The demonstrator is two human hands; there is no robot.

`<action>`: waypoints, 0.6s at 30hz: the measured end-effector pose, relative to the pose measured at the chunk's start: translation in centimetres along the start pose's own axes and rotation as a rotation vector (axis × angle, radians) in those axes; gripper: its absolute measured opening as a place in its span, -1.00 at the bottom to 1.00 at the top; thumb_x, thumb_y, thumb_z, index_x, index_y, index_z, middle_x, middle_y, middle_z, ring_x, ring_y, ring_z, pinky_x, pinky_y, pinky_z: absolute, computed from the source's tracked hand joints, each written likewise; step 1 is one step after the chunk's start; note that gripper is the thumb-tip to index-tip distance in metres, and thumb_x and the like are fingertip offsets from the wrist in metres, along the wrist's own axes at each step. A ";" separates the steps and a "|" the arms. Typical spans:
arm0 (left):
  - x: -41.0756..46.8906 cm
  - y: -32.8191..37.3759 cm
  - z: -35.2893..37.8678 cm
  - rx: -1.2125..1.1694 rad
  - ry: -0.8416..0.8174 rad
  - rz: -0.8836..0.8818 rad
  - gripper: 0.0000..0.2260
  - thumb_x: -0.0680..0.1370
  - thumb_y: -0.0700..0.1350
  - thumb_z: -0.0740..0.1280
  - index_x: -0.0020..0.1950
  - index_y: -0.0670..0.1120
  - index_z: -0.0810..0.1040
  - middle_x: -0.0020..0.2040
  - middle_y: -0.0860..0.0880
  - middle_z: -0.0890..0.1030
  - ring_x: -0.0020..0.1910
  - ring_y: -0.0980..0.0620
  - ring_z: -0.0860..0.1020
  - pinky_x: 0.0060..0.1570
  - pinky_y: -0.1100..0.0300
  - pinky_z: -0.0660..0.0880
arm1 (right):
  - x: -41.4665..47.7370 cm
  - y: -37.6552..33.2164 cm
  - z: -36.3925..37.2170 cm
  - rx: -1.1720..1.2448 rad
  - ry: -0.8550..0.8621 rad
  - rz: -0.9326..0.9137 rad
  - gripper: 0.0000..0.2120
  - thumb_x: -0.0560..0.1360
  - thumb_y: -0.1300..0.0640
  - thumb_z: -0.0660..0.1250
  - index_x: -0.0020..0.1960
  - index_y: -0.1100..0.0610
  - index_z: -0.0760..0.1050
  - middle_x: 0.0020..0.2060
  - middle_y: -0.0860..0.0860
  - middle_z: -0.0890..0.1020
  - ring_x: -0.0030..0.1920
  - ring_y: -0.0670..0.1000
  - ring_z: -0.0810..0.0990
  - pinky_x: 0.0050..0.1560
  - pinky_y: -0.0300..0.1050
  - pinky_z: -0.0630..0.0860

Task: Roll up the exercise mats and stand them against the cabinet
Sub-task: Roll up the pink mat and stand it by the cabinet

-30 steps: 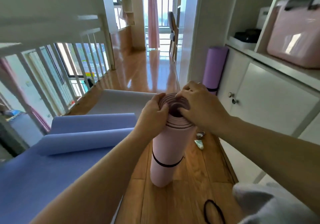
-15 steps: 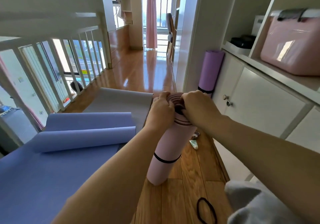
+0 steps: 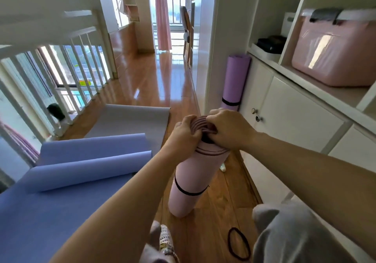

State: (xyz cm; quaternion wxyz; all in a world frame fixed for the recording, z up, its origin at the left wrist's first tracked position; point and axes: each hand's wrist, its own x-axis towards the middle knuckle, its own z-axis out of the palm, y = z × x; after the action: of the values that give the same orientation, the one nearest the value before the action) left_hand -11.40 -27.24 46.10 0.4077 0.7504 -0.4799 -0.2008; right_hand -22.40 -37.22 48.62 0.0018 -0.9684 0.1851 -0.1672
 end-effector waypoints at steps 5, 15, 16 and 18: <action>0.2 -0.2 -1.7 -0.051 -0.130 -0.025 -0.43 0.55 0.07 0.32 0.49 0.05 0.18 0.17 0.06 0.39 0.07 0.14 0.43 -0.20 0.42 0.44 | 0.2 0.4 1.7 0.441 0.117 0.191 -0.80 0.38 0.22 0.43 -0.35 0.09 0.45 -0.38 -0.12 0.47 -0.32 -0.14 0.46 -0.30 -0.35 0.37; 2.4 -1.0 -3.2 -0.020 0.189 -0.131 -0.62 0.57 -0.19 0.22 0.40 -0.11 0.36 0.14 -0.04 0.51 0.09 0.02 0.46 0.13 0.20 0.39 | 1.5 0.7 -1.3 0.606 -0.126 0.087 -0.59 0.44 -0.09 0.42 0.22 0.05 0.49 0.09 -0.08 0.56 0.09 -0.10 0.51 0.13 -0.32 0.49; 2.7 -0.9 -3.3 -0.020 0.231 -0.144 -0.63 0.57 -0.21 0.21 0.39 -0.14 0.37 0.11 -0.03 0.49 0.08 0.02 0.45 0.11 0.23 0.36 | 1.2 0.9 -1.4 0.393 -0.191 -0.012 -0.46 0.40 -0.17 0.44 0.29 0.02 0.45 0.22 -0.07 0.50 0.26 -0.06 0.42 0.31 -0.13 0.41; 3.6 -0.4 -3.3 -0.026 0.292 -0.148 -0.64 0.56 -0.22 0.21 0.36 -0.17 0.40 0.11 -0.05 0.52 0.12 -0.03 0.48 0.14 0.19 0.38 | 0.7 1.5 -1.0 0.032 -0.237 -0.143 -0.21 0.33 -0.27 0.44 0.45 -0.02 0.27 0.45 -0.06 0.26 0.50 0.02 0.07 0.48 0.18 0.12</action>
State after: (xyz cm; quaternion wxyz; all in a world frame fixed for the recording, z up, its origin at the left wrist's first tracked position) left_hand -7.29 -28.98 48.04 0.4669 0.7995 -0.3563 -0.1256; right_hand -22.63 -38.79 49.69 0.0273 -0.9919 0.1115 -0.0540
